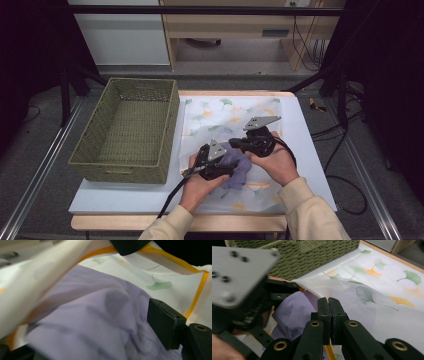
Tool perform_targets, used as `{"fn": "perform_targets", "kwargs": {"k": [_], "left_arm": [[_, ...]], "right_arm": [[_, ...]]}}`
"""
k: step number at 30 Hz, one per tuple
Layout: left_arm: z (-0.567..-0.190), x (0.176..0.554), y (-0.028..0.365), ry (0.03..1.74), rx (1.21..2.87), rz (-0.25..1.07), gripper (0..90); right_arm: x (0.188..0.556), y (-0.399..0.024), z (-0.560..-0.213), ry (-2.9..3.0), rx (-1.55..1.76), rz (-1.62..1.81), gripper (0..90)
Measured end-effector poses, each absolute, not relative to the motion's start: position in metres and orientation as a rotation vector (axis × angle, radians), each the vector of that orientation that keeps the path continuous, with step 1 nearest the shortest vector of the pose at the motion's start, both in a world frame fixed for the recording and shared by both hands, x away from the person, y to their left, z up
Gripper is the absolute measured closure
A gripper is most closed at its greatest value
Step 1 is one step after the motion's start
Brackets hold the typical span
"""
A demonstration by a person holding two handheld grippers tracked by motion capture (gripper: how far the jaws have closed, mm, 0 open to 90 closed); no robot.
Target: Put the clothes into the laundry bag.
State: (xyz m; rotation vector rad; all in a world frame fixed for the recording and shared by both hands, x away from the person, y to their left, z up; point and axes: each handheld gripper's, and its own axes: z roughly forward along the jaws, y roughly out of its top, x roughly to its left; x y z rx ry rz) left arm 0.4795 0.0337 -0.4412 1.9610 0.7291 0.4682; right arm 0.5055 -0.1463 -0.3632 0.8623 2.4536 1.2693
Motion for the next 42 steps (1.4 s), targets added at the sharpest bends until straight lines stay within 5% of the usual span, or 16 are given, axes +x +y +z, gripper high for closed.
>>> {"fn": "perform_targets", "kwargs": {"k": [26,35,42], "left_arm": [[-0.436,0.451,0.078,0.745,1.905,0.406,30.7],[-0.439,0.451,0.082,0.773,1.924,0.447,76.5],[-0.443,0.459,0.069,0.793,1.966,0.459,85.9]], "right_arm": [[0.502,-0.134,-0.367,2.469,0.842,1.262,89.2],[0.501,-0.133,-0.366,2.469,0.839,1.264,89.2],[0.500,-0.132,-0.366,2.471,0.838,1.267,89.1]]}}
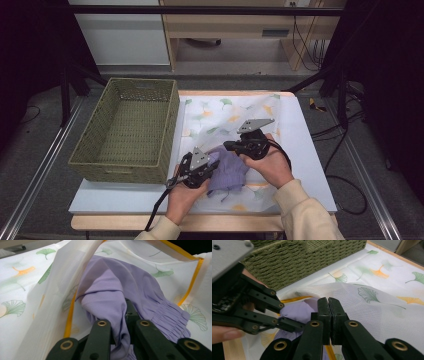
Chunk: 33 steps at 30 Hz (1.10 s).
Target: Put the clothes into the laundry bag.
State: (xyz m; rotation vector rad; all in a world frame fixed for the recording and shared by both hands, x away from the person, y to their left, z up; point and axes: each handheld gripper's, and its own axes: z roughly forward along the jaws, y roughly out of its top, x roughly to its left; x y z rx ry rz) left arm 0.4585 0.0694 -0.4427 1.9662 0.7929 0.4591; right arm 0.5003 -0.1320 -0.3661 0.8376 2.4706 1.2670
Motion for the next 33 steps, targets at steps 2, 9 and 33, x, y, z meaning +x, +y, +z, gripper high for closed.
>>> {"fn": "perform_targets", "kwargs": {"k": [2,9,33], "left_arm": [[-0.444,0.461,0.066,0.796,1.971,0.462,86.2],[-0.454,0.474,0.056,0.822,1.988,0.452,86.7],[-0.459,0.452,0.081,0.813,1.965,0.444,27.7]], "right_arm": [[0.500,-0.131,-0.366,2.474,0.836,1.263,89.2],[0.498,-0.126,-0.370,2.482,0.831,1.263,89.2],[0.496,-0.127,-0.377,2.492,0.836,1.253,89.1]]}}
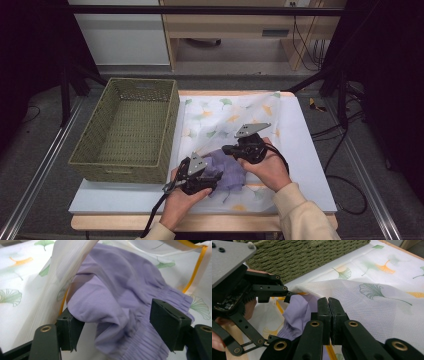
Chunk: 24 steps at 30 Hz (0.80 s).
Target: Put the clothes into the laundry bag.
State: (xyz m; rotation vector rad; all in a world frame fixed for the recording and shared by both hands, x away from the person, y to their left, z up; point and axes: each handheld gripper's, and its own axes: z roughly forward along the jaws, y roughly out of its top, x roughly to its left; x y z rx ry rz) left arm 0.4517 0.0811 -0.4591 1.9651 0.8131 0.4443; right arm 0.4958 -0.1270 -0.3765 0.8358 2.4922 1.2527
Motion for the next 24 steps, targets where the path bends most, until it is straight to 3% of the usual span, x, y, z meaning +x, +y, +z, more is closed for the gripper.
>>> {"fn": "perform_targets", "kwargs": {"k": [11,19,24], "left_arm": [[-0.459,0.431,0.101,0.815,1.911,0.438,28.8],[-0.440,0.416,0.099,0.763,1.893,0.450,43.9],[-0.447,0.414,0.098,0.767,1.928,0.419,55.4]], "right_arm": [[0.494,-0.127,-0.374,2.488,0.830,1.260,89.1],[0.492,-0.125,-0.373,2.489,0.820,1.255,89.1],[0.488,-0.125,-0.373,2.492,0.808,1.265,89.1]]}}
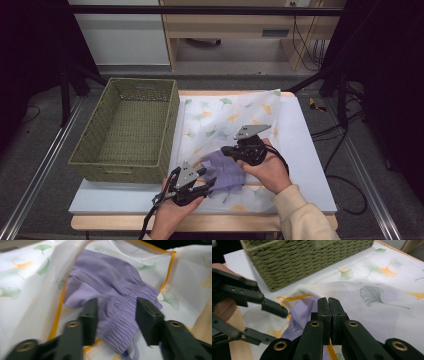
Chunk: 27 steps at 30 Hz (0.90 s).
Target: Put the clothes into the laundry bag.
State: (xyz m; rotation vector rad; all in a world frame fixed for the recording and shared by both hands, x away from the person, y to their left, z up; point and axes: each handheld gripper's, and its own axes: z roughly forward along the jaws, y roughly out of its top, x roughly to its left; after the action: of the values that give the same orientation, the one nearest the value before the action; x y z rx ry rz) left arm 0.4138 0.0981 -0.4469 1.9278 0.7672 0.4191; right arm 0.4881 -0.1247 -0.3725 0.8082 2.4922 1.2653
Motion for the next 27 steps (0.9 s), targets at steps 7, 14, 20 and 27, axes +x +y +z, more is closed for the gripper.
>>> {"fn": "perform_targets", "kwargs": {"k": [7,14,20,27], "left_arm": [[-0.4502,0.4093,0.1030,0.792,1.943,0.400,63.4],[-0.4535,0.4089,0.1039,0.802,1.953,0.380,69.3],[-0.4557,0.4094,0.1023,0.798,1.958,0.369,74.6],[-0.4568,0.4072,0.1018,0.784,1.977,0.348,84.5]], "right_arm": [[0.4819,-0.1180,-0.3749,2.510,0.775,1.271,89.2],[0.4802,-0.1190,-0.3788,2.510,0.782,1.282,89.2],[0.4801,-0.1218,-0.3806,2.513,0.793,1.275,89.1],[0.4800,-0.1244,-0.3822,2.509,0.798,1.279,89.1]]}}
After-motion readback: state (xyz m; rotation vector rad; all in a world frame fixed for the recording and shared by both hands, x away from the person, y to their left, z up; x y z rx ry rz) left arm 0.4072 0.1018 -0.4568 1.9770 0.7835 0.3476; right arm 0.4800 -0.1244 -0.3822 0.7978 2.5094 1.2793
